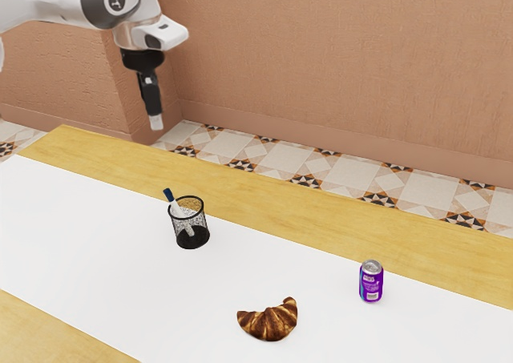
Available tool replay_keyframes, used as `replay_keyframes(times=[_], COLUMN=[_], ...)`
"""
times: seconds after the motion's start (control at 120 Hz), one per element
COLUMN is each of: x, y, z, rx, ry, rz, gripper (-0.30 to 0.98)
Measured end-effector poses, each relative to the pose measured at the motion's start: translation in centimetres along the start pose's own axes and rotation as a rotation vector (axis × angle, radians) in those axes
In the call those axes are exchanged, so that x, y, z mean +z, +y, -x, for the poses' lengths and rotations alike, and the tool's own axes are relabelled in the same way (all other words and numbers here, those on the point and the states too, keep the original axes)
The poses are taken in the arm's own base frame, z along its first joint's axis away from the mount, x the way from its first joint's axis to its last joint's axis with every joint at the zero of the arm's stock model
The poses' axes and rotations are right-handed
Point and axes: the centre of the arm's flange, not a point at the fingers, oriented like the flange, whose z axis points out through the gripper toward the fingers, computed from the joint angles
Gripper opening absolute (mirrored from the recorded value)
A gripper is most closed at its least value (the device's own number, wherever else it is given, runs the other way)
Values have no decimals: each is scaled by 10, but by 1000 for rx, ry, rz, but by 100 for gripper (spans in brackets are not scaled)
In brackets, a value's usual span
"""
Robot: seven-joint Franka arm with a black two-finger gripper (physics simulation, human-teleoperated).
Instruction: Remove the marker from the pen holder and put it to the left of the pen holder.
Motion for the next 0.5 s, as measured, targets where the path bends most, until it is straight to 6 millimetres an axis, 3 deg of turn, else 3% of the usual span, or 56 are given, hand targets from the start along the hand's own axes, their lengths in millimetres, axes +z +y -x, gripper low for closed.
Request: replay_keyframes(times=[0.142, 0.217, 0.408, 0.5], x=[-2, 9, 61, 97], y=[-2, -12, -28, -39], z=[2, 9, 13, 14], rx=[29, 13, 18, 39], ry=[9, 24, -8, -19], rz=[-1, 39, 129, 153], gripper=[69, 69, 69, 69])
